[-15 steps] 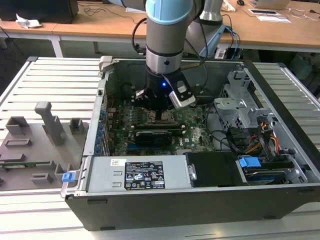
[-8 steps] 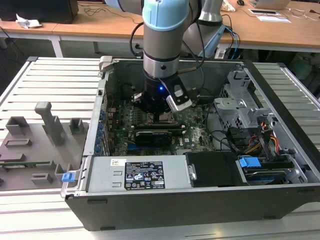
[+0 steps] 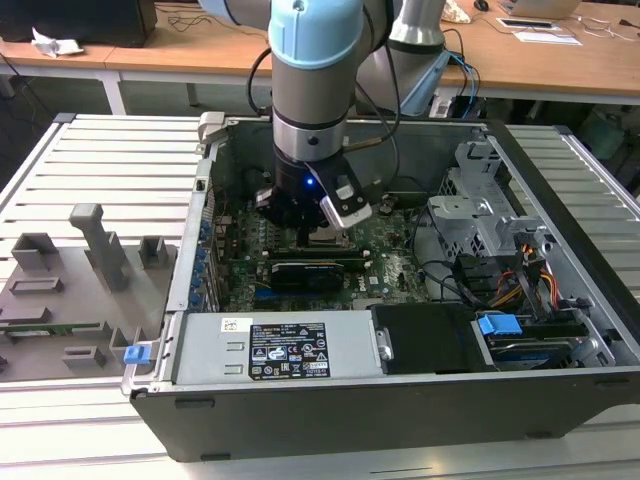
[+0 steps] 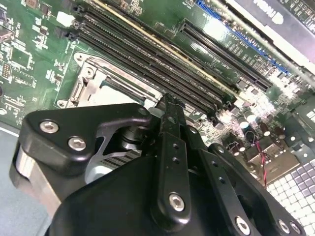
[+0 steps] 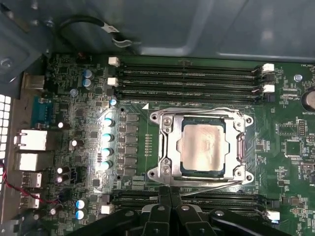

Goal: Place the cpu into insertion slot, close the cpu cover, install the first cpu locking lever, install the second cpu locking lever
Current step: 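Install the second cpu locking lever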

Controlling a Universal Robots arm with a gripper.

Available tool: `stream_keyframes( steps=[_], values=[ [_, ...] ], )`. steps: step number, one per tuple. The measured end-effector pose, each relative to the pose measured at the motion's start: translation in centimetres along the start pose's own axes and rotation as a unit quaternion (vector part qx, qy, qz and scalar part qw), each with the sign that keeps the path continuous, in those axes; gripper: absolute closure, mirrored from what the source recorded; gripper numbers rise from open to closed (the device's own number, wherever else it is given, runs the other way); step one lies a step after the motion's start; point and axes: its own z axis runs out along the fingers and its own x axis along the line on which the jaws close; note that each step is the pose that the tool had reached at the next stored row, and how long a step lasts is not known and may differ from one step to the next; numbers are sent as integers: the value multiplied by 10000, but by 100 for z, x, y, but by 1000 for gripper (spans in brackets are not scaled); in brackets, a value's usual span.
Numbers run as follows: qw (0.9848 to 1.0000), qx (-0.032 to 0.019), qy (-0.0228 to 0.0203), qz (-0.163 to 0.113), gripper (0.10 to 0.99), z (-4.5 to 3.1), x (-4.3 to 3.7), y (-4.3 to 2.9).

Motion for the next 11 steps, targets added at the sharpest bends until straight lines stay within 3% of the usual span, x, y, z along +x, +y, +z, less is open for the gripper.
stream_keyframes(
  steps=[4, 9, 11],
  values=[
    [9999, -111, -3, -7, 980, 5, 21, -28],
    [9999, -131, -3, -9, 980, 45, 52, -34],
    [9999, -143, -4, -8, 980, 96, 56, -43]
  ],
)
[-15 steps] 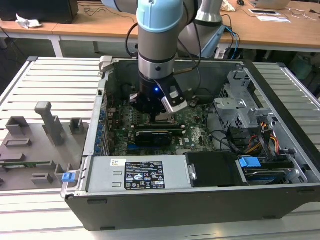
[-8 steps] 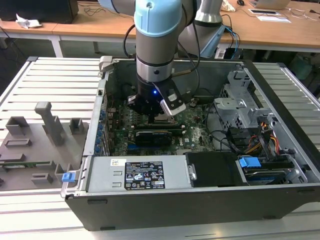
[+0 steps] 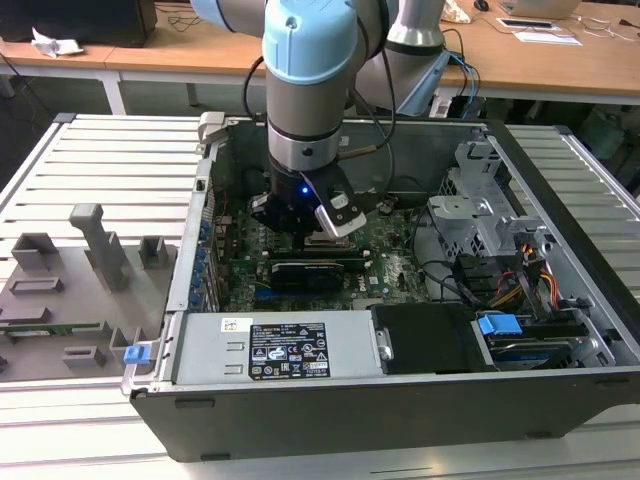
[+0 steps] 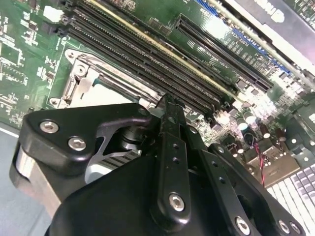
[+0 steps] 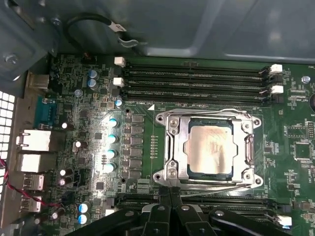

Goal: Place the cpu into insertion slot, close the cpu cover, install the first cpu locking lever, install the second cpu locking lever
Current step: 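Install the second cpu locking lever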

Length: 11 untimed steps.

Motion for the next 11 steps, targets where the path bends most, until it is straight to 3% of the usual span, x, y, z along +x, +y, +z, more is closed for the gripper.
stream_keyframes(
  steps=[2, 5, 11],
  values=[
    [10000, -23, 0, 0, 980, 24, 2, -7],
    [9999, -137, -5, 1, 980, 43, 12, -34],
    [9996, -266, -9, 2, 980, 76, 34, -47]
  ],
)
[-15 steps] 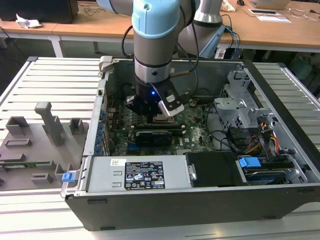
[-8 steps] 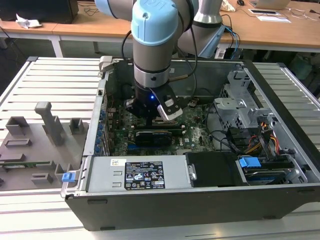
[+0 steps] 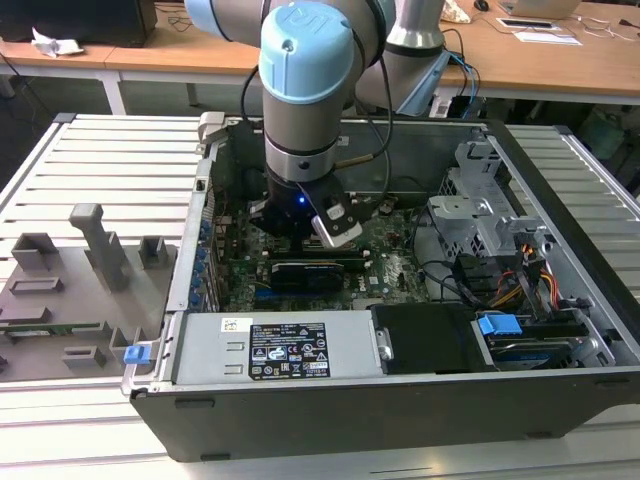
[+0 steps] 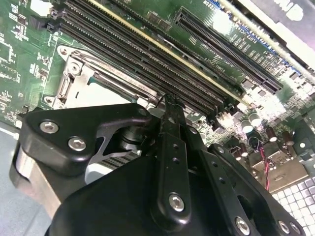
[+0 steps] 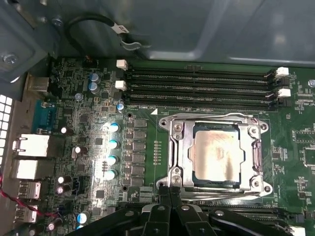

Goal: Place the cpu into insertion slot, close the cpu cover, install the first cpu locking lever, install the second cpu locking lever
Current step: 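Install the second cpu locking lever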

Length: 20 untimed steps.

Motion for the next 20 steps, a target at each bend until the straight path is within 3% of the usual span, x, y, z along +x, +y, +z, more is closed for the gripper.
stream_keyframes(
  steps=[8, 16, 20],
  values=[
    [9999, -151, -7, 1, 980, 54, 2, -10],
    [9998, -190, -7, 1, 980, 73, 44, -13],
    [9998, -191, -7, 1, 980, 6, 43, 0]
  ],
)
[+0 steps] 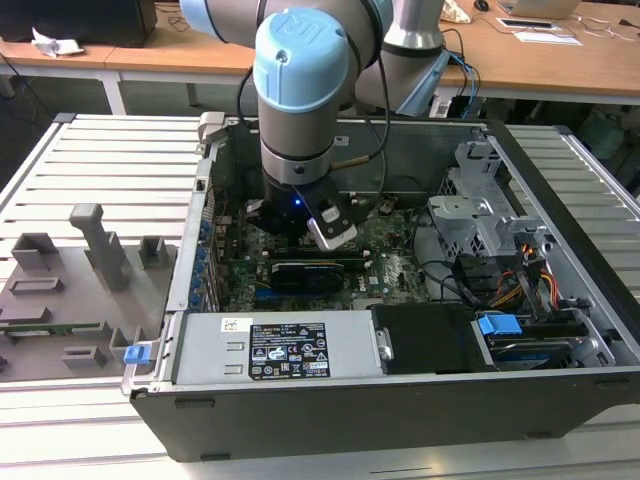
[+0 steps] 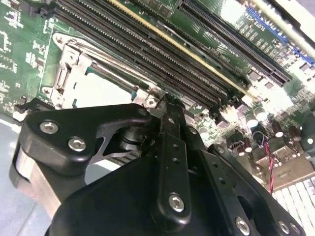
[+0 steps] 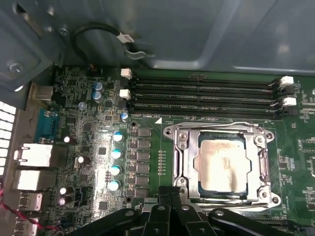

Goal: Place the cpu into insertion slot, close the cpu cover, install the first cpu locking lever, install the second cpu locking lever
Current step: 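Install the second cpu locking lever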

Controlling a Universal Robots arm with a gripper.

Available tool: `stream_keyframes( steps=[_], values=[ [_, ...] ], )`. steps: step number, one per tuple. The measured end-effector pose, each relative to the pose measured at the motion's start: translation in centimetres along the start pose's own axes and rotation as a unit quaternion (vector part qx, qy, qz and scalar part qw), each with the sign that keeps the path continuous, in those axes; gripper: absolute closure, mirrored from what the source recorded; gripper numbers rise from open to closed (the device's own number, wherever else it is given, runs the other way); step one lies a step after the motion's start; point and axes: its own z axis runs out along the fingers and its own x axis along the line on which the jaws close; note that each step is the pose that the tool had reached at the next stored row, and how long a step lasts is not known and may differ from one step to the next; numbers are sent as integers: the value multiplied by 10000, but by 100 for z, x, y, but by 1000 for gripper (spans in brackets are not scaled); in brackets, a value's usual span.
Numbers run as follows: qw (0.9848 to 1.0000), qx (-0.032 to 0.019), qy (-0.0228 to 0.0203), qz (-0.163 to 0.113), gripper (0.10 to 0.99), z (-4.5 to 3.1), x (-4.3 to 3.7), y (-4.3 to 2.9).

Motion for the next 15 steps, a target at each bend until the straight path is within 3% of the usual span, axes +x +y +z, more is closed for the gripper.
stream_keyframes(
  steps=[9, 15],
  values=[
    [10000, 1, 0, 0, 980, -160, -3, 39],
    [10000, 0, 0, 0, 980, -176, -3, 43]
  ],
)
